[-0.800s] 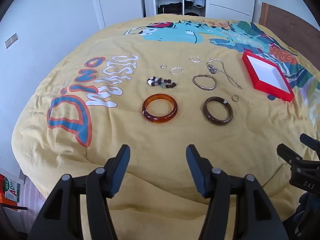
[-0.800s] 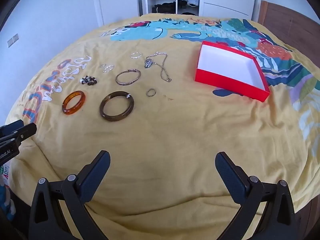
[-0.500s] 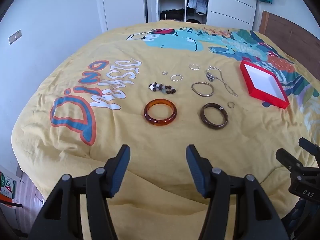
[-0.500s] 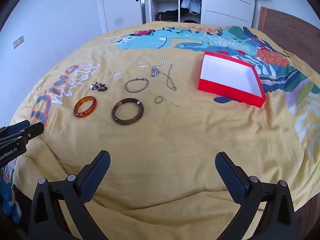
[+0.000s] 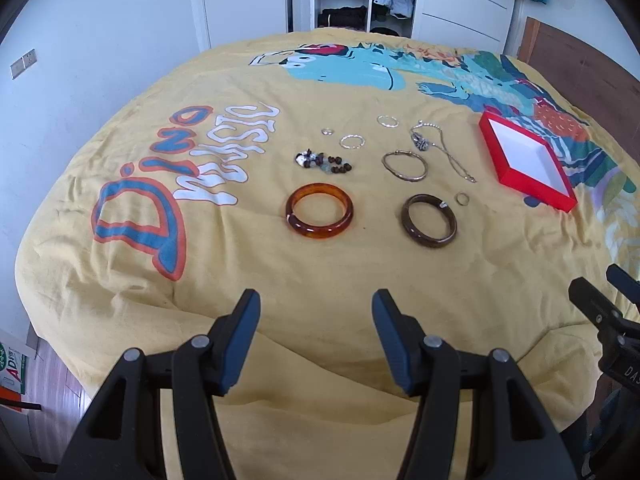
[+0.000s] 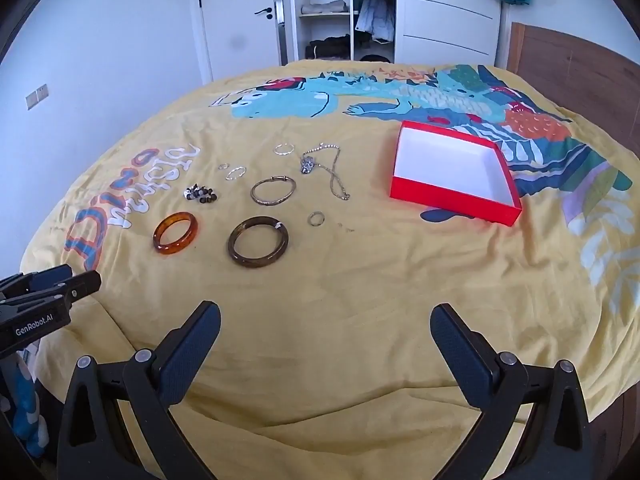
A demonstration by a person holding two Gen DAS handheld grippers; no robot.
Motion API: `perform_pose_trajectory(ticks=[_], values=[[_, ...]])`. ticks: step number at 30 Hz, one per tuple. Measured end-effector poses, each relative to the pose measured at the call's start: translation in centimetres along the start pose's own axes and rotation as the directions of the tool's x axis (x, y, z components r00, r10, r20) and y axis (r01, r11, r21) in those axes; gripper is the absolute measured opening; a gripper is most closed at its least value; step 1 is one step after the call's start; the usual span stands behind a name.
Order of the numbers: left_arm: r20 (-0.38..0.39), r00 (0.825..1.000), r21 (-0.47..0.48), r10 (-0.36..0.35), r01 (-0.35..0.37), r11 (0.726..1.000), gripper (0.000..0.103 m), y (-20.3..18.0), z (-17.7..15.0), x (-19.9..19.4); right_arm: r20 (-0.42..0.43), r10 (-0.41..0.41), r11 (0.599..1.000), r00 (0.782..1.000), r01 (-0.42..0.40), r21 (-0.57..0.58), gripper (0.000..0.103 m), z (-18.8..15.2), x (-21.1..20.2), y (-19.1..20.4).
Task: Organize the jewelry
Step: 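Move both tools toward the amber and dark brown bangles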
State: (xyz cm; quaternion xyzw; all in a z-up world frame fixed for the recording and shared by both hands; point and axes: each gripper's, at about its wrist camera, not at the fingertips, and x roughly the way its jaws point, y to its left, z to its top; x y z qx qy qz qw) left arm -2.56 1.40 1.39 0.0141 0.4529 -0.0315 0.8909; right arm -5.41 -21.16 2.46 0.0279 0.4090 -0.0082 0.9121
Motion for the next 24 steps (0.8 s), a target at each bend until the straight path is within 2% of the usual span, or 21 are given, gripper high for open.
perform_pose_trajectory(ticks=[9,12,24], values=[[0.002,1.000,0.002,0.017,-0.017,1.000,0.056,0.5,0.7,1.5,-0.018,0.038,0.999,0.999,-0.038,0.002,0.102,0.1,1.3,0.3],[-0.002,1.000,0.005,0.028,-0.028,1.000,0.056,0.4,0.7,1.9,-0.032,0.055,0.998,0.998,-0.055,-0.002,0.099,0.1,2.0,0.7],[-0.010,0.999,0.001,0.041,-0.041,0.999,0.056,0.7,1.0,3.1,-0.086,0.095,0.995,0.992,-0.094,0.008,0.071,-0.1,4.0,1.2]])
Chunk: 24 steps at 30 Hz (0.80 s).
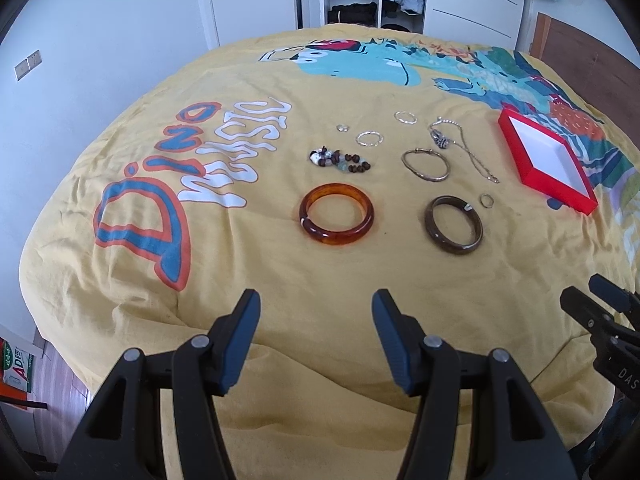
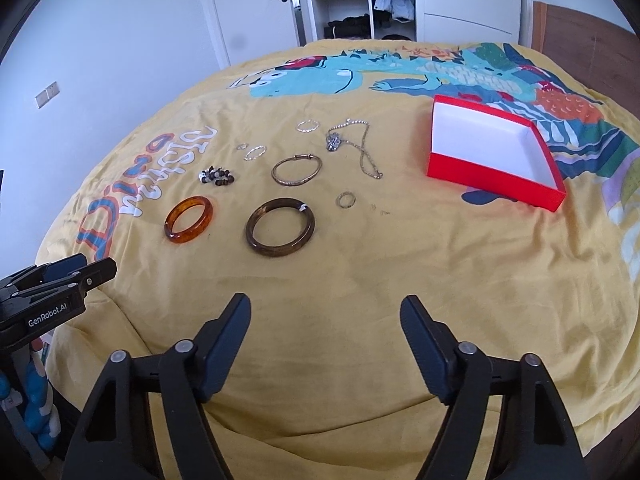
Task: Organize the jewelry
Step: 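Move both tools toward the amber and dark brown bangles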
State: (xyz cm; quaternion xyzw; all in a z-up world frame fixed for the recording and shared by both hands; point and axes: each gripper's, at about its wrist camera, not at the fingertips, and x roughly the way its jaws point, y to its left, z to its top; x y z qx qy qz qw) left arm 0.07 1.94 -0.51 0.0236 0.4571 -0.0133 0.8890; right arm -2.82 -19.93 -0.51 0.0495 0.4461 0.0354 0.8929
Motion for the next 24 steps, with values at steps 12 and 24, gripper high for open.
perform_pose_trajectory(ticks=[12,24], values=[[-0.019,1.000,-0.027,0.002,-0.002,1.000,0.056,0.8,0.5,1.1,-0.040,0.010,1.000,0.999,-0.011,-0.011,0.064,0.1,1.5,0.4],[-0.040,0.999,-0.053,0.008,-0.010,0.999,0.056,1.5,1.4,2.6,-0.067,0.026,1.000,0.997,-0.025,0.007,0.053,1.1,3.0,-0.2]])
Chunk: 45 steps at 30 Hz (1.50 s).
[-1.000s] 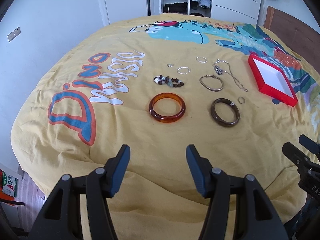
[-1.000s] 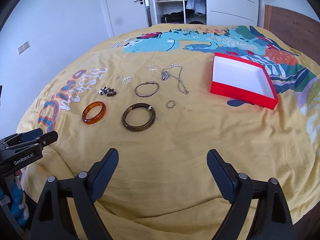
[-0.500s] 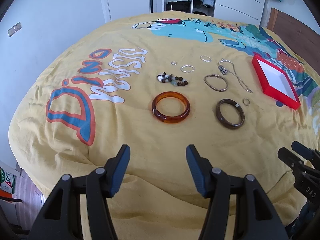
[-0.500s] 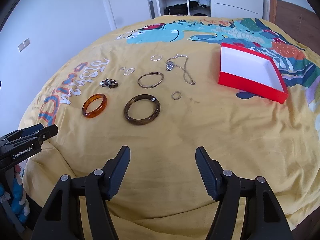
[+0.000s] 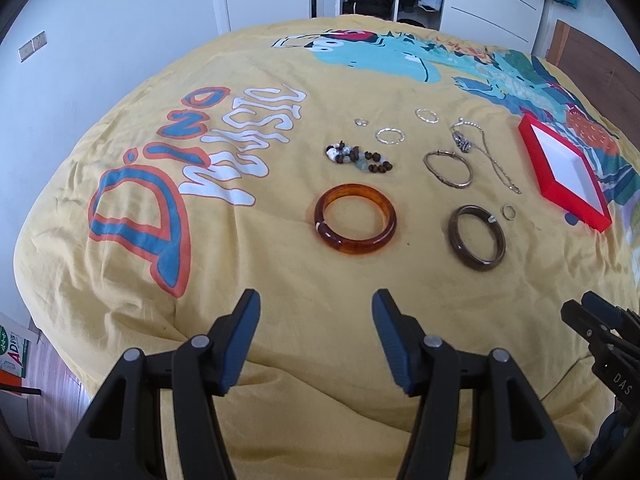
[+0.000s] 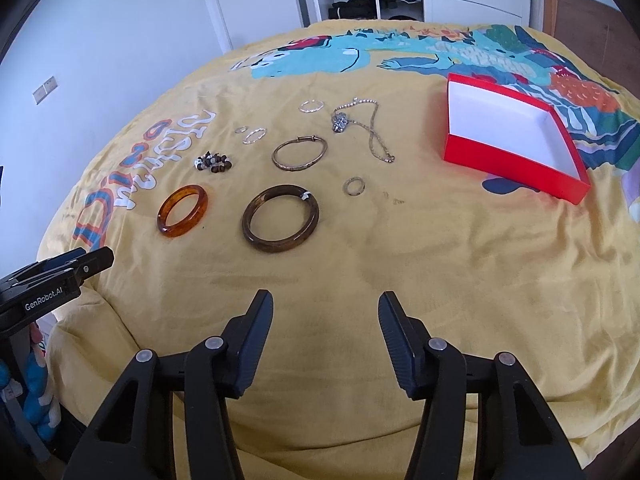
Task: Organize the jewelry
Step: 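Move both tools toward the amber and dark brown bangles, then grasp the amber bangle with the left tool while the right tool grasps the dark brown bangle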
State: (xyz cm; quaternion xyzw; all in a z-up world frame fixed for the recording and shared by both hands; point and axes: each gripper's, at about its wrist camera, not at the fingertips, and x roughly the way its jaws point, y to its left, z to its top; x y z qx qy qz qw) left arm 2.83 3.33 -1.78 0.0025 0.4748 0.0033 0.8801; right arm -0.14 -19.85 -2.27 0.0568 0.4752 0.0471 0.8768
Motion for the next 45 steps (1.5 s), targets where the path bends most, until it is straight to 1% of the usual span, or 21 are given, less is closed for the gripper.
perform_pose_trajectory(ticks=[18,30,37,45], values=[[-0.037,0.999,0.010,0.028,-0.028,1.000,0.056,-1.0,1.5,2.5,-0.026,0.034,0.999,0.999,-0.035,-0.009,0.053,2.5,3.3,-0.1],[-0.043,0.998,-0.019,0.034,-0.035,0.999,0.056,-0.8,3.8,4.3,-0.040,0.058,0.998,0.998,-0.058,-0.005,0.053,4.3,5.4,-0.1],[-0.063,0.997,-0.065,0.038,-0.042,0.997,0.056,0.4,6.0,6.7,-0.060,0.088,0.996,0.994,-0.087,0.011,0.053,5.5,7.0,0.0],[-0.119,0.992,-0.067,0.032,-0.040,0.997,0.056,0.5,6.8,10.2,-0.115,0.102,0.995,0.988,-0.100,0.023,0.053,6.5,10.3,0.2]])
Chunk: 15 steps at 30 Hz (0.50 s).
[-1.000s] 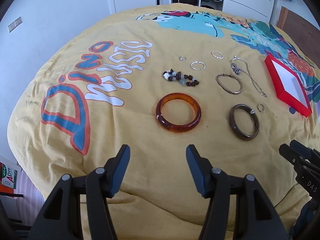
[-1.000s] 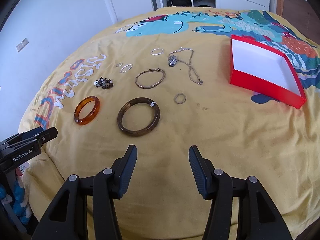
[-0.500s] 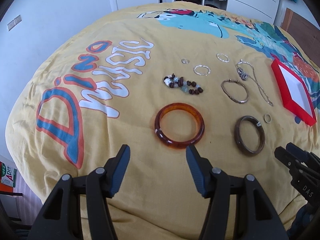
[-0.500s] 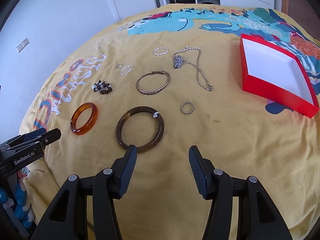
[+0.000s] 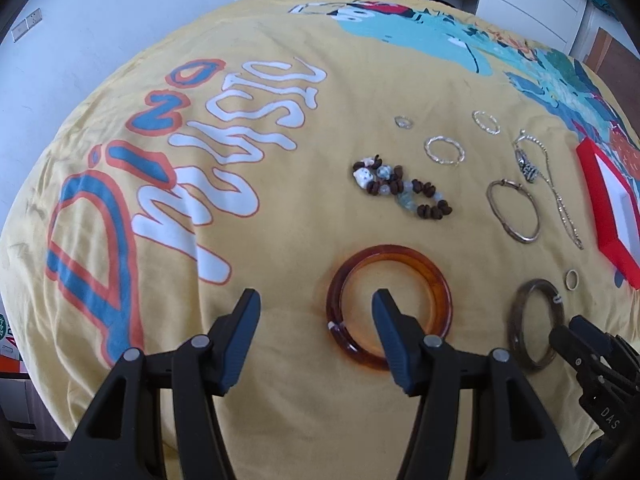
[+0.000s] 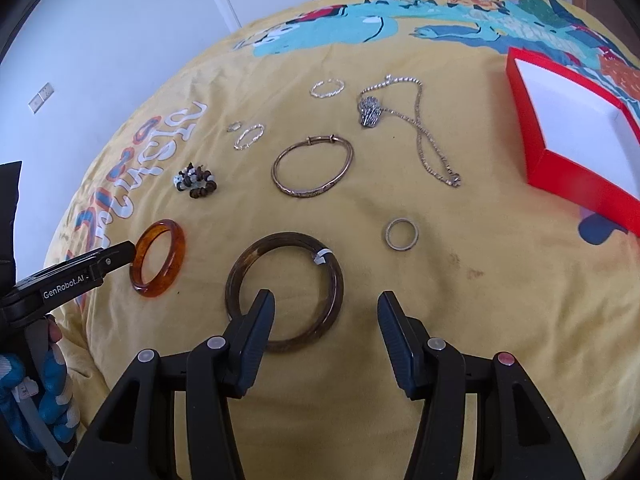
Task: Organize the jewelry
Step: 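Grasp the amber bangle with the left tool while the right tool grasps the dark brown bangle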
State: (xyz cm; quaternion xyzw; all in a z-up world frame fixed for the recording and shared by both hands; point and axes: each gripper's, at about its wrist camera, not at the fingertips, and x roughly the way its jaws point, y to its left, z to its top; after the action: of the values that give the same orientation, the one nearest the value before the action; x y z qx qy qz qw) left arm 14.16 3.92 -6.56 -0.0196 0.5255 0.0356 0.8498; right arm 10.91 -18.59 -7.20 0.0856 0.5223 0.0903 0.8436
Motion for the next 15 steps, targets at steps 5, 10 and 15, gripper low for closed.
perform_pose_trajectory(ticks=[5,10,15], values=[[-0.043,0.999,0.003,-0.001,0.001,1.000,0.056,-0.1,-0.1,2.2,-0.037,-0.011,1.000,0.999,0.011,0.000,0.047,0.5,2.2,-0.2],[-0.045,0.999,-0.015,-0.019,0.018,1.000,0.055,-0.1,-0.1,2.9,-0.036,-0.015,0.999,0.999,0.014,-0.031,0.031,0.9,3.2,0.3],[-0.027,1.000,0.019,-0.009,0.009,1.000,0.012,-0.7,0.0,2.2,-0.021,-0.011,0.998,1.000,0.009,-0.066,0.010,1.1,2.6,0.5]])
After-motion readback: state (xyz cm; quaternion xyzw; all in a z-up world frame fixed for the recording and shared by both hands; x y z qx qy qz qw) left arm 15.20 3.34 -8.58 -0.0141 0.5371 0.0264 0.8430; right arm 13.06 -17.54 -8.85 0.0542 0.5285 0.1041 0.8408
